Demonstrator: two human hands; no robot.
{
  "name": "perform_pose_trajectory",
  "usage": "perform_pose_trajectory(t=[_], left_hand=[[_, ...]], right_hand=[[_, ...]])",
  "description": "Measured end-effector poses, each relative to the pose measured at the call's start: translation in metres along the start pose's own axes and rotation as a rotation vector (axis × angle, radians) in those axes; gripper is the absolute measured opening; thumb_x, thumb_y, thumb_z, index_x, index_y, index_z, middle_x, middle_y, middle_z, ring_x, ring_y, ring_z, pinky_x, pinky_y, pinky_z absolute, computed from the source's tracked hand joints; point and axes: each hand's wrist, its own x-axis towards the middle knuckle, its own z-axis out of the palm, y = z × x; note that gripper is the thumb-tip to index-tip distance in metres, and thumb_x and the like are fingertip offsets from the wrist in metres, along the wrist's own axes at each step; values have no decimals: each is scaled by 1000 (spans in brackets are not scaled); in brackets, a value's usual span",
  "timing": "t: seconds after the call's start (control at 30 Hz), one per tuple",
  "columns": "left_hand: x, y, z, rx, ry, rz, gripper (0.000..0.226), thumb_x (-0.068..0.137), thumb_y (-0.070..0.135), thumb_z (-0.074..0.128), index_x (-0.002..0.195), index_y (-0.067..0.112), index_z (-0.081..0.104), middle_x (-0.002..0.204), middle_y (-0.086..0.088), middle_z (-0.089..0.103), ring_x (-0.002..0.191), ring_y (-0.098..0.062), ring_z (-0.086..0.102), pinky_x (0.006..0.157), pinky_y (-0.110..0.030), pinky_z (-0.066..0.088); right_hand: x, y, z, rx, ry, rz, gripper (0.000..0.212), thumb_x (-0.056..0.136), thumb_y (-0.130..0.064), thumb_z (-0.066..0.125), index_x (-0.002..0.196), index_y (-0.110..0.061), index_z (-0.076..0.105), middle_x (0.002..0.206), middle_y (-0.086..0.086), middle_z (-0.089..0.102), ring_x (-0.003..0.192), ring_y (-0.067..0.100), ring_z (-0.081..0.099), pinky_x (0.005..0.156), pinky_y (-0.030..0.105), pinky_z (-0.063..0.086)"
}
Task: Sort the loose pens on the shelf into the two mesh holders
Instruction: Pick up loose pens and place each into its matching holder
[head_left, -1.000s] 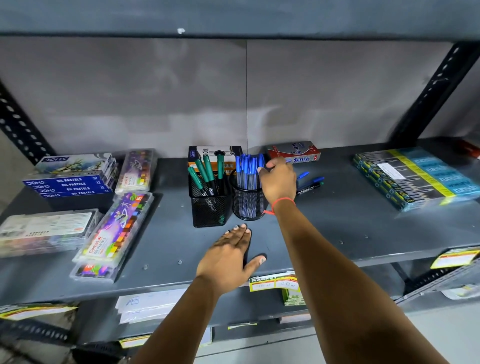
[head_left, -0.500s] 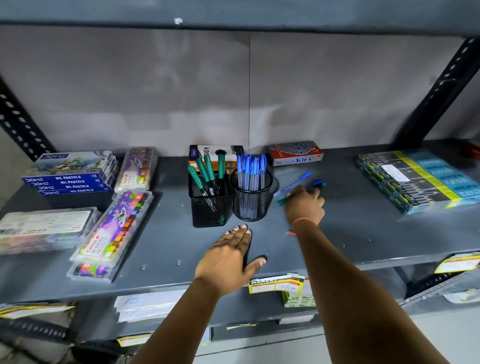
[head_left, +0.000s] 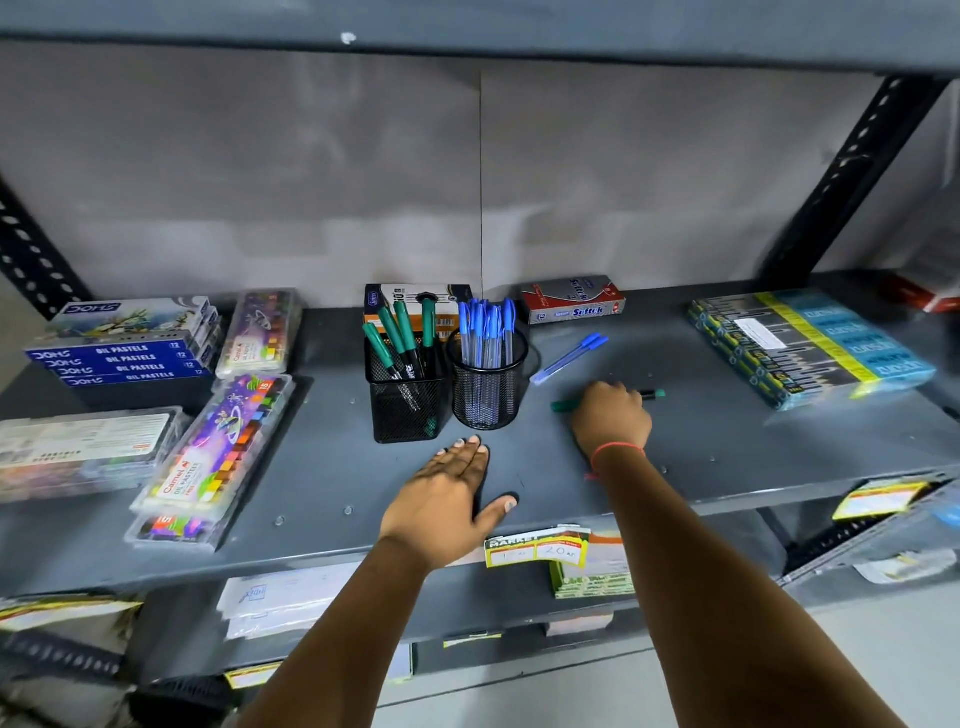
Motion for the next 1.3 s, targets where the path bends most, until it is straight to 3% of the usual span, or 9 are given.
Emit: perform_pose_trajectory(t=[0.27, 0.37, 0.5, 0.63, 0.73, 0.87, 1.03, 1.17, 1.3], left_hand=[[-2, 0, -2, -9, -20, 8, 69, 93, 54, 32, 145, 12, 16, 156, -6, 13, 142, -16, 8, 112, -24, 0], [-6, -3, -3, -5, -16, 5, 70, 92, 57, 29, 145, 13, 16, 156, -6, 15, 142, -16, 10, 113, -24, 2], [-16, -12, -10, 33, -3, -9, 94, 70, 69, 0, 145, 15, 18, 155, -3, 17, 141, -14, 13, 111, -22, 3], [-23, -20, -13, 38, 19, -50, 94, 70, 68, 0, 145, 15, 18, 155, -3, 17, 141, -15, 14, 112, -23, 4], [-23, -20, -12, 40, 35, -58, 96, 68, 68, -3, 145, 15, 18, 155, -3, 17, 141, -14, 14, 112, -22, 3], [-22, -20, -10, 41, 56, -51, 97, 66, 66, -5, 144, 14, 18, 155, -4, 18, 141, -14, 14, 111, -21, 1], [-22, -21, -10, 36, 46, -44, 88, 75, 66, 4, 144, 14, 18, 155, -4, 18, 141, -14, 14, 112, -22, 2], [-22, -22, -9, 43, 38, -45, 67, 93, 55, 28, 145, 14, 17, 155, -3, 16, 142, -14, 12, 113, -23, 2], [-20, -21, -9, 47, 32, -46, 64, 94, 50, 31, 145, 14, 15, 156, -3, 13, 142, -13, 9, 113, -23, -1]], right_hand=[[-10, 15, -10, -118, 60, -133, 33, 94, -11, 46, 126, -6, 52, 130, 16, 47, 122, 36, 45, 94, 44, 47], [-11, 1, -28, 236, 217, -115, 32, 96, -18, 48, 123, -1, 52, 128, 21, 50, 117, 38, 48, 92, 42, 46], [-18, -43, -73, 839, 482, -117, 24, 94, -16, 52, 107, 3, 57, 112, 22, 60, 99, 35, 57, 83, 36, 43], [-32, -93, -97, 1160, 370, -184, 18, 91, -14, 58, 98, 2, 61, 84, 8, 61, 67, 17, 55, 53, -1, 39], [-42, -121, -87, 1129, 237, -265, 15, 90, -14, 59, 94, 0, 62, 76, 2, 59, 59, 11, 53, 47, 6, 39], [-40, -137, -63, 897, 149, -355, 10, 90, -15, 57, 83, -7, 57, 77, 7, 58, 69, 23, 54, 56, 23, 41], [-33, -139, -39, 686, -8, -331, 22, 91, -17, 57, 100, 2, 60, 103, 22, 68, 95, 32, 65, 80, 33, 50], [-25, -136, -38, 737, 38, -314, 22, 90, -17, 59, 103, -1, 64, 107, 21, 70, 98, 33, 65, 82, 33, 51], [-11, -116, -40, 876, 216, -116, 19, 92, -16, 52, 97, -4, 65, 105, 19, 69, 94, 34, 65, 75, 32, 49]])
